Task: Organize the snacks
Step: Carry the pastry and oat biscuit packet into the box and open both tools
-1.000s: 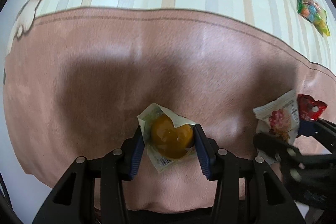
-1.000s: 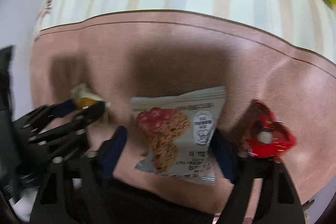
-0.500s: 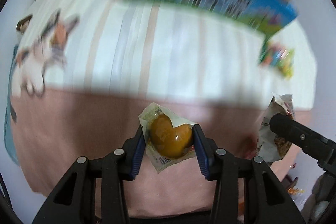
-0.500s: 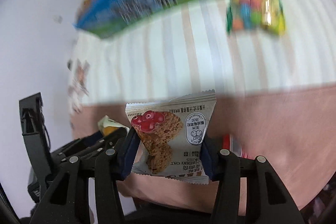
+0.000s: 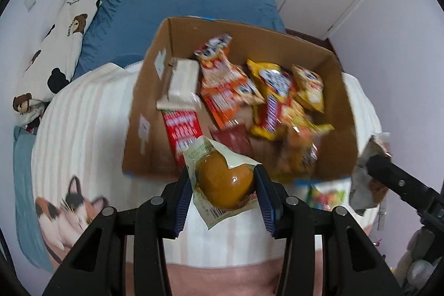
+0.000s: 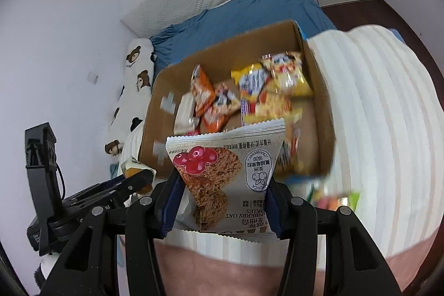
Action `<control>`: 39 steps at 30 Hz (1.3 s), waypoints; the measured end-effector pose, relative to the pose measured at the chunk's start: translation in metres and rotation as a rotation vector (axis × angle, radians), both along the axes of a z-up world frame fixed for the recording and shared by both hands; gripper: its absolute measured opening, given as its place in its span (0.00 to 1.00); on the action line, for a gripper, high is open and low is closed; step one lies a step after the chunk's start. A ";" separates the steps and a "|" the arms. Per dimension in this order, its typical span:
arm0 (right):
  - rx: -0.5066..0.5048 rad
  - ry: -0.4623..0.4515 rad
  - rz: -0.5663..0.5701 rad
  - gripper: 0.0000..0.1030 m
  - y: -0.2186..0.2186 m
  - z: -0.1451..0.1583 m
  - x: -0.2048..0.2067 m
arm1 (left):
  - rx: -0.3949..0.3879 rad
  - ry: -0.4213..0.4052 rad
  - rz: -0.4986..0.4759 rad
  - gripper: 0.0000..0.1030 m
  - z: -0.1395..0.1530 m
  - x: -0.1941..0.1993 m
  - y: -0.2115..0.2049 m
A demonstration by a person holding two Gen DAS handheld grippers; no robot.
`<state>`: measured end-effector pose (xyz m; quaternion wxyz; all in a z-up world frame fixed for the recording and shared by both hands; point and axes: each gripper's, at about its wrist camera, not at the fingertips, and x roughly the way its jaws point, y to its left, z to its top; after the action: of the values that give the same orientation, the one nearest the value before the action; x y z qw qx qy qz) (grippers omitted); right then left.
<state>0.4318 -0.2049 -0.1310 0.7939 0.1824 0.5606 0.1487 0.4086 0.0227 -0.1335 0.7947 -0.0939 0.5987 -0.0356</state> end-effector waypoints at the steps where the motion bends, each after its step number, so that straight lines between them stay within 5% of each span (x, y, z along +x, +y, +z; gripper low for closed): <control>1: 0.001 0.009 0.009 0.53 -0.002 -0.001 0.005 | 0.004 0.020 0.003 0.40 -0.006 0.010 0.004; 10: -0.002 0.146 0.083 0.53 0.058 -0.074 0.069 | 0.034 0.212 0.030 0.40 -0.081 0.067 0.029; 16: -0.113 0.244 0.101 0.55 0.067 -0.123 0.081 | 0.061 0.284 0.033 0.42 -0.110 0.071 0.038; 17: -0.147 0.261 0.098 0.58 0.065 -0.130 0.080 | 0.062 0.288 0.034 0.42 -0.112 0.070 0.038; 19: -0.174 0.280 0.095 0.87 0.061 -0.139 0.078 | 0.047 0.291 0.042 0.43 -0.113 0.069 0.039; 22: -0.212 0.273 0.089 0.95 0.058 -0.137 0.073 | 0.039 0.273 0.041 0.54 -0.108 0.071 0.038; 24: -0.213 0.272 0.093 0.95 0.059 -0.135 0.071 | 0.045 0.251 0.039 0.76 -0.103 0.071 0.037; 29: -0.251 0.242 0.094 0.97 0.058 -0.121 0.062 | 0.060 0.238 0.026 0.90 -0.097 0.067 0.030; 39: -0.301 0.158 0.042 0.98 0.035 -0.080 0.030 | 0.099 0.124 0.042 0.90 -0.060 0.036 0.020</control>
<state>0.4622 -0.1702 -0.2110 0.7625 0.0607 0.6408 0.0647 0.4451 0.0423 -0.1936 0.7603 -0.0691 0.6456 0.0168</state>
